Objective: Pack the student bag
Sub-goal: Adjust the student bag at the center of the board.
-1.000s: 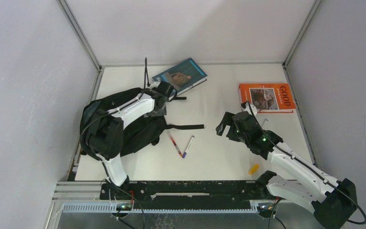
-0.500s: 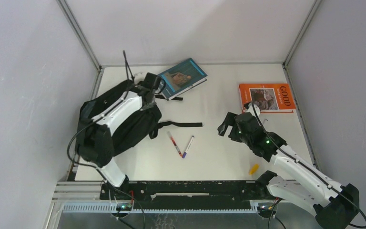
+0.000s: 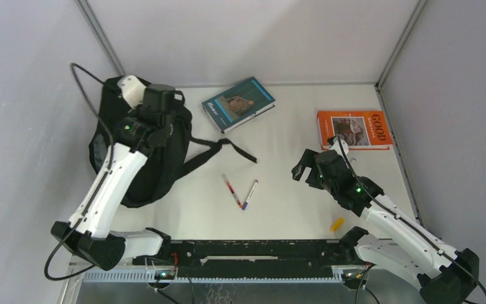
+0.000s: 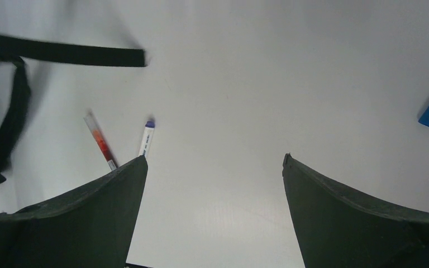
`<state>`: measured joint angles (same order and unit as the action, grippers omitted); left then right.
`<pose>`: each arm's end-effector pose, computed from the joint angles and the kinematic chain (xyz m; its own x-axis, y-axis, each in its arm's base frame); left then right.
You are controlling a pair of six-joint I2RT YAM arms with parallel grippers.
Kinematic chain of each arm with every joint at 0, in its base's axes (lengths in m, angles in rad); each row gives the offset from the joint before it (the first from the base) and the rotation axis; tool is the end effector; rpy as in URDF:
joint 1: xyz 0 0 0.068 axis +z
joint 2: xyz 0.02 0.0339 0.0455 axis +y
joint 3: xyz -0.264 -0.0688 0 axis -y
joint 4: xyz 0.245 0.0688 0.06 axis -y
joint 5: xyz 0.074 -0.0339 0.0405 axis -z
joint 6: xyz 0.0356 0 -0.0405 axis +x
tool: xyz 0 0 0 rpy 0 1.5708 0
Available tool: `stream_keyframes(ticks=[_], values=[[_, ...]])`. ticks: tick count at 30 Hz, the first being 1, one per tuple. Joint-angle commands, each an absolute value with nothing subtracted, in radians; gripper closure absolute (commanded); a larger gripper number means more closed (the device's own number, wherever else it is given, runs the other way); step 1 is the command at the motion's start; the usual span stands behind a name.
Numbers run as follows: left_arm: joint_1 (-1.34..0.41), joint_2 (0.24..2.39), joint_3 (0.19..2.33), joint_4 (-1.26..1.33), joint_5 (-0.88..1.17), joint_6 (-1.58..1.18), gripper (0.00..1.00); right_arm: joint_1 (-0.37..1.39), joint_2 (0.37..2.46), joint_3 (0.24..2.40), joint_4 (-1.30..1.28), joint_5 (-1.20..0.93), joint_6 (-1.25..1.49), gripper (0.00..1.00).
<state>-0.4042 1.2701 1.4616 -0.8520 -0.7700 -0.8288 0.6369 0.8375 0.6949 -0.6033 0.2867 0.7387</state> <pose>0.2392 -0.0753 0.4101 -0.2167 -0.4829 -0.8485 -0.5665 0.7700 -0.2935 0.1457 0.0952 0.2608 -0.6750 0.3040 -0.6722 0.0691 0.9332 0.3527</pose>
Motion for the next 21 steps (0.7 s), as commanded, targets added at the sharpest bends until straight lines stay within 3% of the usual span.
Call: stream_keyframes(ticks=[1,7,16,18,21], values=[[-0.394,1.251,1.680,-0.894,-0.990,-0.945,1.00,0.633,0.837,0.706,-0.584,0.297,0.736,0.01],[-0.385,1.434,1.854,-0.966,-1.093,-1.054,1.00,0.635,0.869,0.705,-0.550,0.265,0.731,0.01],[-0.260,1.872,2.210,-1.059,-0.941,-1.030,0.99,0.653,0.854,0.696,-0.593,0.271,0.761,0.02],[-0.245,1.940,2.255,-1.066,-0.942,-1.005,0.84,0.655,0.846,0.690,-0.598,0.272,0.768,0.02],[-0.221,1.996,2.261,-1.041,-0.879,-0.927,0.24,0.658,0.839,0.681,-0.606,0.273,0.778,0.02]])
